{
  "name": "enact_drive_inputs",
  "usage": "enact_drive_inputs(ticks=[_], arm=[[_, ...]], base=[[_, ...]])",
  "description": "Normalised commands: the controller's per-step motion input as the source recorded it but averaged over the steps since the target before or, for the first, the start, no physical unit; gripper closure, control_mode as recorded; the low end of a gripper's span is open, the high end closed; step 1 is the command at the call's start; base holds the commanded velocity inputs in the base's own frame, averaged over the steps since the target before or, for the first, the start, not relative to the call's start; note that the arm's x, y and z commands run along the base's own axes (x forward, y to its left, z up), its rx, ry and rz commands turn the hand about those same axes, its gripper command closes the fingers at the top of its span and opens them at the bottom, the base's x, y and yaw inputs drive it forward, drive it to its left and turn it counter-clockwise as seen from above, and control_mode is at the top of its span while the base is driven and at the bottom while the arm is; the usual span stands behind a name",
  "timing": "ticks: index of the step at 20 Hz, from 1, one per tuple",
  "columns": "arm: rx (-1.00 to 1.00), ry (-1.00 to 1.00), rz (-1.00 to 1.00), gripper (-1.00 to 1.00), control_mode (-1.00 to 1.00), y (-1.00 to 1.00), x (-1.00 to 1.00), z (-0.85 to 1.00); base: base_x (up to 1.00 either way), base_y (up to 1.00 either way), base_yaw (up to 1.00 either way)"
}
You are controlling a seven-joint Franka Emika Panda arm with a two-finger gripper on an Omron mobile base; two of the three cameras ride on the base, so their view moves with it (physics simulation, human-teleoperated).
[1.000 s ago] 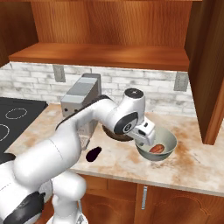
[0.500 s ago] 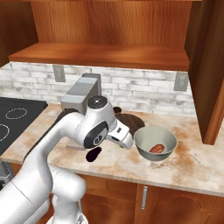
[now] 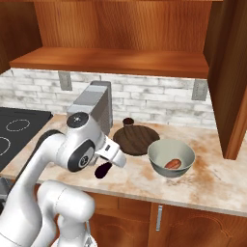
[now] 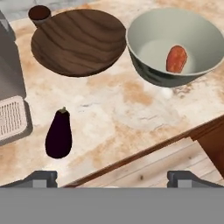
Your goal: Pick both bowls and place them on the counter. Then place the eggplant in one bowl and place the sweet potato in the other bowl.
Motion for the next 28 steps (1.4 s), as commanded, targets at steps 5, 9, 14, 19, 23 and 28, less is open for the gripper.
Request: enact_drive_inputs(ticks=[5, 9, 14, 19, 23, 28], arm=[[0.00, 0.00, 0.14, -1.00, -1.00, 0.43, 0.00, 0.03], [0.00, 0.07, 0.23, -1.00, -1.00, 0.39, 0.00, 0.00], [0.00, 0.09, 0.23, -1.00, -1.00, 0.31, -0.03, 0.00], [0.00, 0.00, 0.07, -1.00, -1.00, 0.21, -0.04, -0.08], [0.00, 0.00, 0.00, -1.00, -1.00, 0.08, -0.01, -0.20], [0.00, 0.00, 0.00, -1.00, -1.00, 0.00, 0.00, -0.30]], base=[[0.00, 0.00, 0.00], [0.00, 0.00, 0.00], [0.00, 0.00, 0.00], [0.00, 0.00, 0.00], [0.00, 0.00, 0.00], [0.00, 0.00, 0.00]])
